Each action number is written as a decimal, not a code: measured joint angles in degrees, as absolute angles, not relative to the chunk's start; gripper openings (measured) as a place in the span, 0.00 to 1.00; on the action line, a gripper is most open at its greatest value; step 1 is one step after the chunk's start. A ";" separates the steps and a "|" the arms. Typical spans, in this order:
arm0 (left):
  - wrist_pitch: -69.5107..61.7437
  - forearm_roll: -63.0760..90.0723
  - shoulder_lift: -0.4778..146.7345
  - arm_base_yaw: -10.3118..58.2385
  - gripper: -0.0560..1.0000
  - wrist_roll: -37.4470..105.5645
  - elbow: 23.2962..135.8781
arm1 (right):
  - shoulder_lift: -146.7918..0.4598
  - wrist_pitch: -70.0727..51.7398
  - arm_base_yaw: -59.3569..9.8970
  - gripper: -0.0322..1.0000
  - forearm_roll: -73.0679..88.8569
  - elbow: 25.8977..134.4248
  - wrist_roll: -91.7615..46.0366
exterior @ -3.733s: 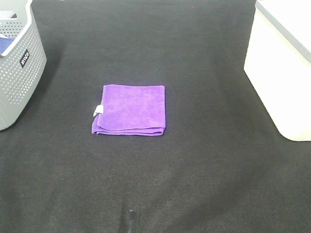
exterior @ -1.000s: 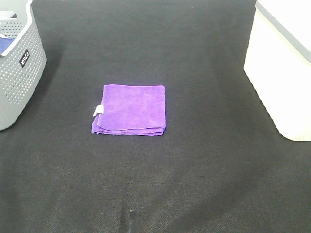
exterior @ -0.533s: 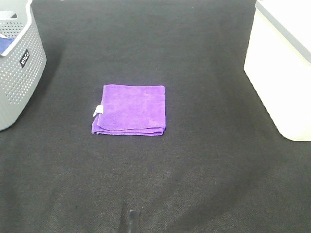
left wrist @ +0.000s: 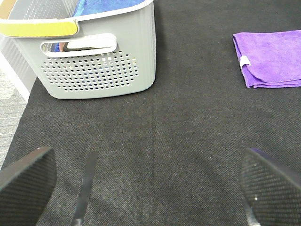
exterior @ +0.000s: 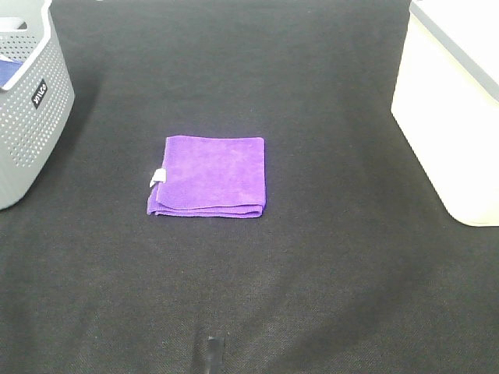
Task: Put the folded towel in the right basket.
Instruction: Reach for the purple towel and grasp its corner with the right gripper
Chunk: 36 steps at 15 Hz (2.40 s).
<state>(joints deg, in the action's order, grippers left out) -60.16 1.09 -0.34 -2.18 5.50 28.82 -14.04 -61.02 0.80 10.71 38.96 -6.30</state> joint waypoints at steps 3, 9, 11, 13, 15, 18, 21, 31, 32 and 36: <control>-60.16 1.09 -0.34 -2.18 0.99 5.50 28.82 | -45.26 -64.80 0.80 0.99 16.90 60.50 -5.27; -60.16 1.09 -0.34 -2.18 0.99 5.50 28.82 | -79.93 -61.48 -2.46 0.98 32.14 76.09 -10.31; -60.16 1.09 -0.34 -2.18 0.99 5.50 28.82 | -91.50 -57.30 -7.91 0.98 33.23 80.56 -10.37; -60.16 1.09 -0.34 -2.18 0.99 5.50 28.82 | -103.25 -55.98 -11.06 0.97 34.43 85.66 -10.43; -60.16 1.03 -0.34 -2.18 0.99 5.50 28.82 | -113.33 -55.81 -11.23 0.97 36.21 90.41 -11.29; -60.16 1.03 -0.34 -2.18 0.99 5.50 28.82 | -124.56 -55.41 -11.23 0.97 37.24 96.72 -11.40; -60.16 1.03 -0.34 -2.18 0.99 5.50 28.82 | -131.55 -55.18 -11.23 0.96 40.22 102.22 -11.40; -60.16 1.03 -0.34 -2.18 0.99 5.50 28.82 | -138.71 -50.65 -12.20 0.95 41.88 104.05 -11.86; -60.16 1.03 -0.34 -2.18 0.99 5.50 28.82 | -138.94 -49.62 -13.46 0.95 41.83 104.05 -12.03; -60.16 1.03 -0.34 -2.18 0.99 5.50 28.82 | -142.38 -47.04 -20.11 0.90 44.46 107.37 -12.38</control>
